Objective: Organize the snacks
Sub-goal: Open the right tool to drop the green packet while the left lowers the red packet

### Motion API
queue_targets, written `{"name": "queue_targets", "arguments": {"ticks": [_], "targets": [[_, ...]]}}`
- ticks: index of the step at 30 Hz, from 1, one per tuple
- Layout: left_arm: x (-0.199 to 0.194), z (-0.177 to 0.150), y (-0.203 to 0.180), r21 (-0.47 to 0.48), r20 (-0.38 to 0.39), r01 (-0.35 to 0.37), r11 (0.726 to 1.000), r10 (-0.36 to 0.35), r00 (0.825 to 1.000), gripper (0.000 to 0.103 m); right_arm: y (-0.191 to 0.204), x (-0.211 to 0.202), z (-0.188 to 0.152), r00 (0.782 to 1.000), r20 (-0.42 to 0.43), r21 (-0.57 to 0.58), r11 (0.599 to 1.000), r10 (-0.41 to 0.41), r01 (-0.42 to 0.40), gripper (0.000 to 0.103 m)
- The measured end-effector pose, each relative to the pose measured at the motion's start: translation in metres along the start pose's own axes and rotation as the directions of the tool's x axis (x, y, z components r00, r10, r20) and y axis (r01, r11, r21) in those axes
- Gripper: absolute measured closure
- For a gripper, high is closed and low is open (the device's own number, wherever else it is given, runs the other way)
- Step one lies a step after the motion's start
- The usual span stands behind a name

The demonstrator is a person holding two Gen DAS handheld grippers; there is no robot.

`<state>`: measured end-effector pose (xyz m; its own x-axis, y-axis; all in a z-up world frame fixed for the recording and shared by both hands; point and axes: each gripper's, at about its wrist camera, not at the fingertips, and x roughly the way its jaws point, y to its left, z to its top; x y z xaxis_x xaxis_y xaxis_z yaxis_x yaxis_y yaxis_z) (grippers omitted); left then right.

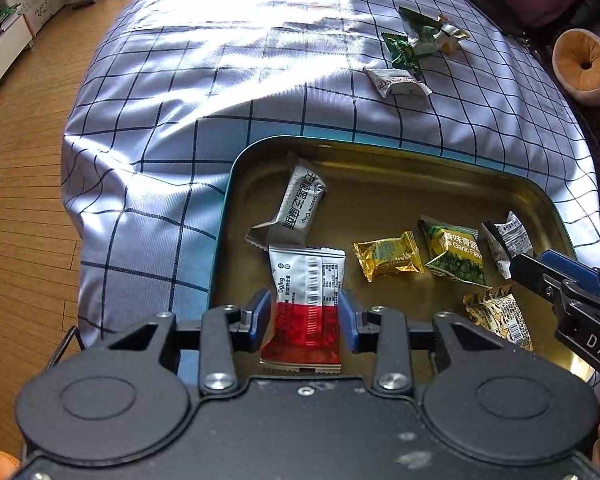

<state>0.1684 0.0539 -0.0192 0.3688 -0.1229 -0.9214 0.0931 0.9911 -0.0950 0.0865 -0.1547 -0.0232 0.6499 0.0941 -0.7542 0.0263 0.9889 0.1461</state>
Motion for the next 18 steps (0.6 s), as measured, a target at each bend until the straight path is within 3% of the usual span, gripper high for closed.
{"name": "queue_targets", "arguments": {"ticks": [4, 10, 15, 18], "targets": [[-0.005, 0.001, 0.001, 0.0, 0.042, -0.002, 1.0, 0.002, 0.999, 0.066, -0.001, 0.002, -0.001, 1.0, -0.011, 0.007, 1.0, 0.001, -0.001, 0.055], [-0.012, 0.003, 0.0, 0.022, 0.163, -0.023, 0.999, 0.019, 0.986, 0.066, -0.006, 0.004, 0.0, 1.0, -0.005, 0.018, 1.0, 0.003, -0.002, 0.055], [-0.019, 0.004, -0.001, 0.061, 0.309, -0.057, 0.997, 0.035, 0.95, 0.063, -0.016, 0.006, 0.003, 1.0, 0.018, 0.059, 0.998, 0.008, -0.009, 0.055], [-0.02, 0.008, 0.0, 0.073, 0.358, -0.077, 0.994, 0.046, 0.933, 0.061, -0.024, 0.006, 0.007, 0.999, 0.042, 0.081, 0.997, 0.002, -0.005, 0.055]]}}
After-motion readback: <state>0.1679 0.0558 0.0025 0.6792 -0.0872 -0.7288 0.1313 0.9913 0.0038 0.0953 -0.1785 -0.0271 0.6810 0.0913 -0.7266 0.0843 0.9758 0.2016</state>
